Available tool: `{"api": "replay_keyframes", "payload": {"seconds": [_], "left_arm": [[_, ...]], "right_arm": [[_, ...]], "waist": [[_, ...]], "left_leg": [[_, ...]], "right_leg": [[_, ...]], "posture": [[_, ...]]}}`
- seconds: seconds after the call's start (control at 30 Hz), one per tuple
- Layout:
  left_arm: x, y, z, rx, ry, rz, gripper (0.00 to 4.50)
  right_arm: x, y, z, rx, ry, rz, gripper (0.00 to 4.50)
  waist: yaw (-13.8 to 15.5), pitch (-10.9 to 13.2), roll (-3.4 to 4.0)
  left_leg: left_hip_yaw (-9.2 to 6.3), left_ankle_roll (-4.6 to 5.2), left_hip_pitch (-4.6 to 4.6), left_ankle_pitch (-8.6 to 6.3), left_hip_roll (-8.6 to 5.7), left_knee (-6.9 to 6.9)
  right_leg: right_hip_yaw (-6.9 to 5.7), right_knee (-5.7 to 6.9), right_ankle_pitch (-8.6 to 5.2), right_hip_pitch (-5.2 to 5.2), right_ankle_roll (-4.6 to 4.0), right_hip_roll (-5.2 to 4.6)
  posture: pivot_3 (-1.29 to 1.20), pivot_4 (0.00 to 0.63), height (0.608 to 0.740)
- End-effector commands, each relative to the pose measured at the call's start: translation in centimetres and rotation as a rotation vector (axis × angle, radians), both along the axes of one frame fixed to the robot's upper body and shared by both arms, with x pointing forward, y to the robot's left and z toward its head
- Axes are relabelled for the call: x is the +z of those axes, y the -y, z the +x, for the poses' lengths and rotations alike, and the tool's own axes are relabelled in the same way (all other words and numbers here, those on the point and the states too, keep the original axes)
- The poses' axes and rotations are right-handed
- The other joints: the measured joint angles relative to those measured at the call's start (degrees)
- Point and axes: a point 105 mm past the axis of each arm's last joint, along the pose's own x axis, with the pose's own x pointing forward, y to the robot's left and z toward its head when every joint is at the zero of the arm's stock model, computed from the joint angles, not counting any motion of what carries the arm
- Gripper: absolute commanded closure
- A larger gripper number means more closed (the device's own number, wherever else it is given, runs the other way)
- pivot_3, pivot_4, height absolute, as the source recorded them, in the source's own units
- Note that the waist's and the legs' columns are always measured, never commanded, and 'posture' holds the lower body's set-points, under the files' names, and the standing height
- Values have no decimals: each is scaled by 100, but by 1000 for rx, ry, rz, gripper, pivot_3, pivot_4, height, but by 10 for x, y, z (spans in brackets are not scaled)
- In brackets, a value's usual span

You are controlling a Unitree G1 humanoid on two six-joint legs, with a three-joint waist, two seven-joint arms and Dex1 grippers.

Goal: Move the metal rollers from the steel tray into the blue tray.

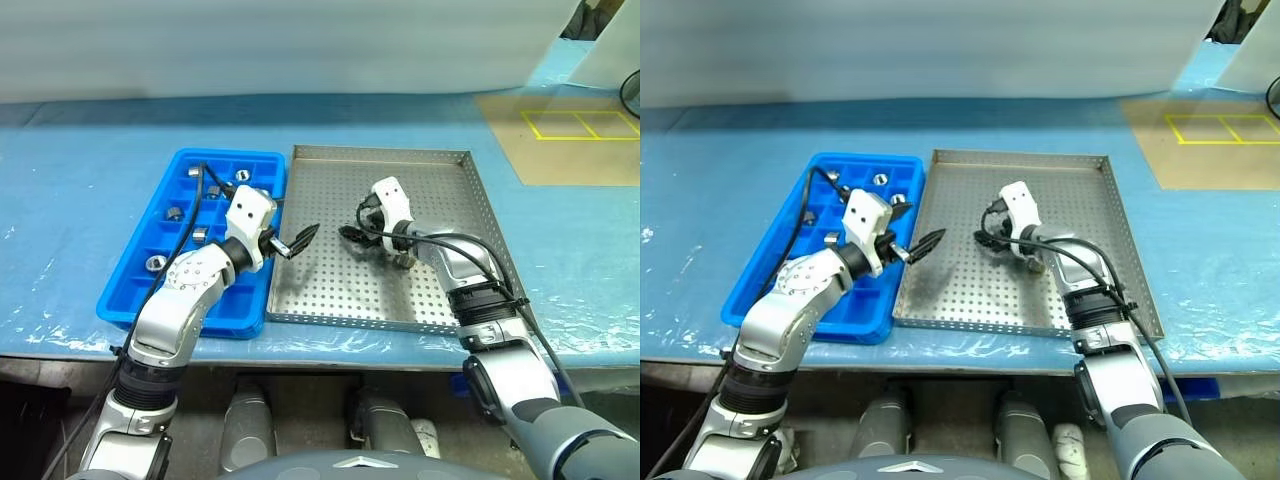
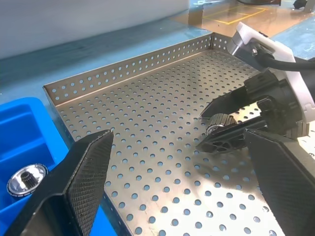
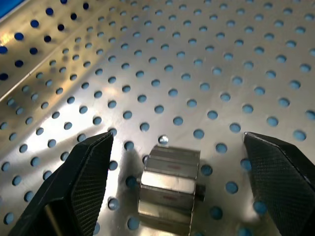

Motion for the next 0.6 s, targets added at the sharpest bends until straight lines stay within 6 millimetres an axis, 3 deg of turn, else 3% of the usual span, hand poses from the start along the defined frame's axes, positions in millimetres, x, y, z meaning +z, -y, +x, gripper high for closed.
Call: {"api": "replay_keyframes", "payload": {"seconds": [0.03, 0.17, 0.4, 0.43, 0.53, 0.6], "left_arm": [[11, 6, -7, -66, 47, 5, 0], [9, 9, -13, -123, 20, 7, 0], [-1, 6, -16, -168, -10, 91, 0], [-1, 5, -16, -169, -11, 90, 0], [-1, 5, -16, -176, -14, 97, 0], [0, 3, -16, -170, -14, 100, 0]], "right_arm": [[0, 0, -4, 4, -9, 1, 148], [-4, 0, -4, 2, -18, -3, 665], [-8, 4, -6, 42, 23, -89, 3085], [-9, 4, -7, 49, 27, -94, 3274], [-6, 2, -5, 64, 65, -112, 3273], [9, -10, -6, 119, 128, -66, 3273]], "waist": [[3, 0, 0], [4, 0, 0], [3, 0, 0], [2, 0, 0], [2, 0, 1], [-1, 0, 1]], "left_leg": [[0, 0, 2, 0, -1, 0], [0, 0, 8, 0, 0, 0], [2, 0, 11, 0, 0, 0], [2, 0, 11, 0, 0, 0], [2, 0, 14, 0, 0, 0], [3, 0, 17, 0, 0, 0]], "right_leg": [[0, 0, 0, 1, 0, -1], [0, 0, -1, 6, -1, -1], [1, 2, -1, 7, -1, -1], [1, 2, -1, 8, -1, -1], [1, 2, -1, 10, -1, -1], [2, 3, -1, 11, -1, -1]], "posture": [[-34, 150, 740], [-31, 150, 740], [-34, 150, 740], [-34, 150, 740], [-34, 150, 740], [-28, 150, 740]]}}
